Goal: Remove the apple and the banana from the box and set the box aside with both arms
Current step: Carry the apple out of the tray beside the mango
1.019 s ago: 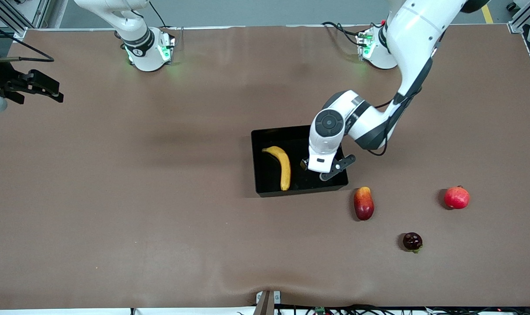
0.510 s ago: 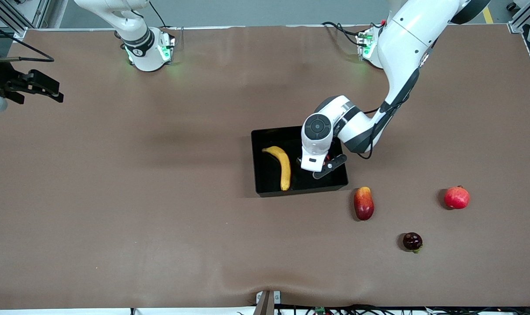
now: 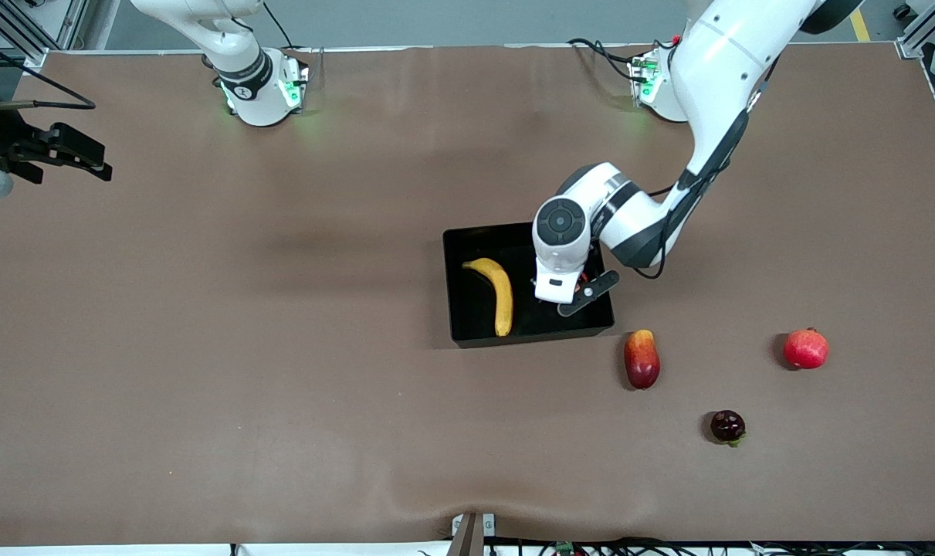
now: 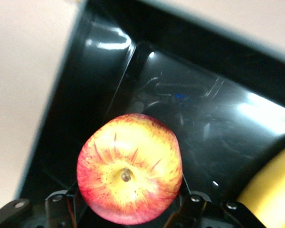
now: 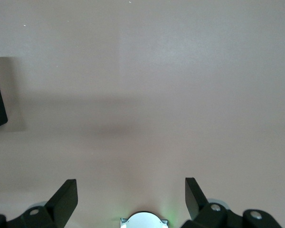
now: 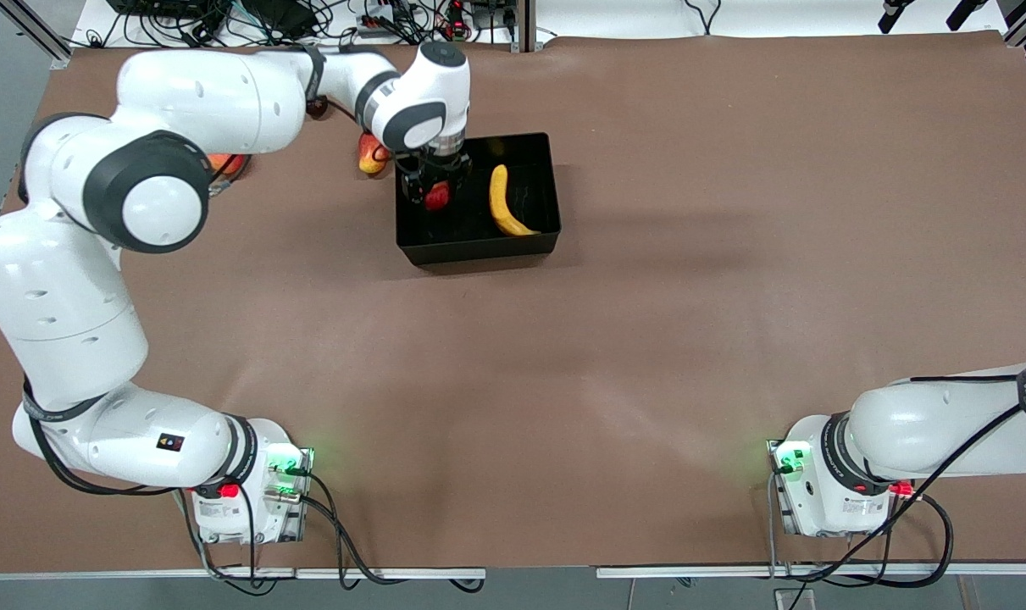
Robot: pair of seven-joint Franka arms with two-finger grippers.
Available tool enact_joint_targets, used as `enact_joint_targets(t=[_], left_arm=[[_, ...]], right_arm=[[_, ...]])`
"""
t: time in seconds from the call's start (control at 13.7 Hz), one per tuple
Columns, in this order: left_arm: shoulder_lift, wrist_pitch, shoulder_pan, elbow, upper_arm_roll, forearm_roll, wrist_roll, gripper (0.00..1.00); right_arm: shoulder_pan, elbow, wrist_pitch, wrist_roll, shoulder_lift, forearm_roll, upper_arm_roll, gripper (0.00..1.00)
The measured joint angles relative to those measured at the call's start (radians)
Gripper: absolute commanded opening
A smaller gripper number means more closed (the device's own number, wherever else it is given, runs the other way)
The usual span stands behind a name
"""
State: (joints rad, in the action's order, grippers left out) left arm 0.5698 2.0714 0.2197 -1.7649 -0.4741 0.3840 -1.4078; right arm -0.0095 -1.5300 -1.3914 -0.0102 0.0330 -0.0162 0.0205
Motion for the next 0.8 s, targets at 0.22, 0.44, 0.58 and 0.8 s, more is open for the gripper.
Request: enact_joint_targets(t=[0.22, 0.44, 0.58, 0.8], left_arm=[[-0.075, -0.104, -0.001, 0.077, -0.023, 0.000, 0.012, 0.00], [-0.100, -0.161, -0.044, 0.171, -0.020, 0.000, 0.127, 0.00], [-0.100, -0.172, -0.127, 0.198, -0.017, 0.001, 0.253, 0.00], [-0.086, -0.175, -0.276, 0.191, -0.016, 0.000, 0.434, 0.00]], right_arm=[[0.000, 0.000, 0.000, 0.000, 0.000, 0.000, 0.000, 1.00], [0.000, 0.000, 0.000, 0.000, 0.000, 0.000, 0.000, 1.00], [0.000, 0.000, 0.000, 0.000, 0.000, 0.000, 0.000, 1.00], [0.000, 0.000, 0.000, 0.000, 0.000, 0.000, 0.000, 1.00]])
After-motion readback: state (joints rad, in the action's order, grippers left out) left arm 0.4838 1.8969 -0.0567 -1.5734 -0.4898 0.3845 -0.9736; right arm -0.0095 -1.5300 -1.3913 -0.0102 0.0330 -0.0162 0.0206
